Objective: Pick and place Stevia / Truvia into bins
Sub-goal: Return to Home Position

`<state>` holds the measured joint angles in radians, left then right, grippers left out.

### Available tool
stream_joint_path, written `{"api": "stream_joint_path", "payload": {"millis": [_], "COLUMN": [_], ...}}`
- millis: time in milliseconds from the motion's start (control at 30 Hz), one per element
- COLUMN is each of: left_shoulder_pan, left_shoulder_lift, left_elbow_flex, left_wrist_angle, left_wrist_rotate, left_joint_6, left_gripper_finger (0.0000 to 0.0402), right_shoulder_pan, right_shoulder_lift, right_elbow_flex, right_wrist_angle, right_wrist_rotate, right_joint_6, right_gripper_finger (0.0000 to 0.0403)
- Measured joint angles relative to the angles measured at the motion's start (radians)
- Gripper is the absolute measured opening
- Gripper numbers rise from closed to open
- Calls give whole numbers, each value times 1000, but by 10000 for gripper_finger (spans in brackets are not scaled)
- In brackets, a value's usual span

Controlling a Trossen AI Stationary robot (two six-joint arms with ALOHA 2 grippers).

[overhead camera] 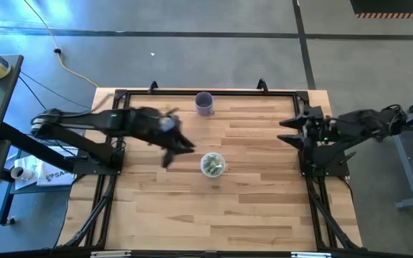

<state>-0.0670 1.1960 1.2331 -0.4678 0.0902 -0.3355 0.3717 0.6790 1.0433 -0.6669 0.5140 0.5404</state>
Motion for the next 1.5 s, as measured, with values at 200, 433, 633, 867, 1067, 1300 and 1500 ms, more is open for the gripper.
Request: {"api": "stream_joint_path", "payload": {"millis": [200,433,633,867,1067,1300,1500], "left_shoulder_pan": [114,293,389,462,488,486,486], "left_shoulder_lift": [-294,-545,-683,-810,-899,-914,-910], "left_elbow_flex": [-314,-581,-734,-842,-884,-884,-884], "left_wrist_angle": [226,332,415,420,413,417,412], "left_wrist_rotate": [68,231,292,292,203,106,52], "left_joint_6": [32,37,29,17,-49,-101,-167], "left_gripper_finger": [124,124,124,124,124,124,124], "right_shoulder_pan": [-2,-54,-66,-66,-68,-173,-331], "right_shoulder_lift": [-94,-370,-586,-677,-674,-646,-661], "right_elbow_flex": [-350,-542,-682,-829,-1027,-1019,-1019], "right_wrist_angle": [478,591,715,748,967,841,751], "right_wrist_rotate": [-36,-56,-61,-54,-81,-241,-418], "right_joint_6": [-37,-103,-212,-144,-94,-59,-103], "right_gripper_finger": [277,277,277,277,277,277,277]}}
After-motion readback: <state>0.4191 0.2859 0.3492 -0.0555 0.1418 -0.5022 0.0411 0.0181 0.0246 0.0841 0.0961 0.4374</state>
